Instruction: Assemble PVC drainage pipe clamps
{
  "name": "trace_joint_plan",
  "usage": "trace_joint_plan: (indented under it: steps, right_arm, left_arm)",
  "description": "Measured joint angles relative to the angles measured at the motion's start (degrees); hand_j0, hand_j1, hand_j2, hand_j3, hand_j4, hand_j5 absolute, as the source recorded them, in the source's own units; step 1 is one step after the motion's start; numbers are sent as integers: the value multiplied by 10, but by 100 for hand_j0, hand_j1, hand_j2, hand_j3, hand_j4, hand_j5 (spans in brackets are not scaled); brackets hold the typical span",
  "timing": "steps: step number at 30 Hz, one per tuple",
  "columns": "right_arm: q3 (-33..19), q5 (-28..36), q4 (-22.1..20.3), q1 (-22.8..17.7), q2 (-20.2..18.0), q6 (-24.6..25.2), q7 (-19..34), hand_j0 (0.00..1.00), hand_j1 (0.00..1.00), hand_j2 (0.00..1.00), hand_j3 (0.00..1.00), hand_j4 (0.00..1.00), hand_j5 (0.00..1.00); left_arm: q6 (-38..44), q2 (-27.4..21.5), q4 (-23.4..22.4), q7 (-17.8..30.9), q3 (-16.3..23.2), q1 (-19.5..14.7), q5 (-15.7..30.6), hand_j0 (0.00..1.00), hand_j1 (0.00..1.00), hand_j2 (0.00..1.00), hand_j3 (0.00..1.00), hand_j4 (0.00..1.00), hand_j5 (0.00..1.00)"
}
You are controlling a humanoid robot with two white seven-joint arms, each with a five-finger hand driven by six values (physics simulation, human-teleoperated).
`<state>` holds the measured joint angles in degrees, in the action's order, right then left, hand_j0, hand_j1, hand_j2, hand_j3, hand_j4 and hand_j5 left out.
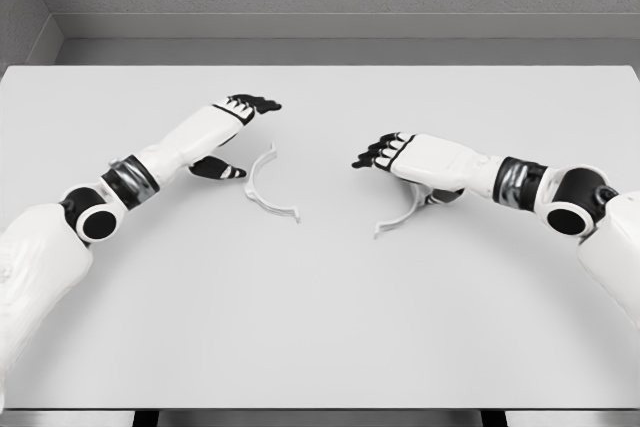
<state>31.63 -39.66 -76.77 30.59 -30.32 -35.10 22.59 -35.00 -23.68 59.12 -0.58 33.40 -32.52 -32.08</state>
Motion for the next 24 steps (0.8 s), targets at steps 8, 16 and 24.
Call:
trace_joint_plan:
  steps: [8,16,24]
  right_arm:
    - [6,0,-1,5,6,3,1,100,100,100,100,100,100]
    - [13,0,-1,9,12,8,2,100,100,100,100,100,100]
    - [25,0,1,17,19,17,2,100,100,100,100,100,100]
  left_arm:
    - [0,10,0,0,3,0,-5,100,100,100,100,100,100]
    - [0,20,3,0,5,3,-6,100,100,100,100,100,100]
    - [0,30,9,0,5,6,-12,100,100,100,100,100,100]
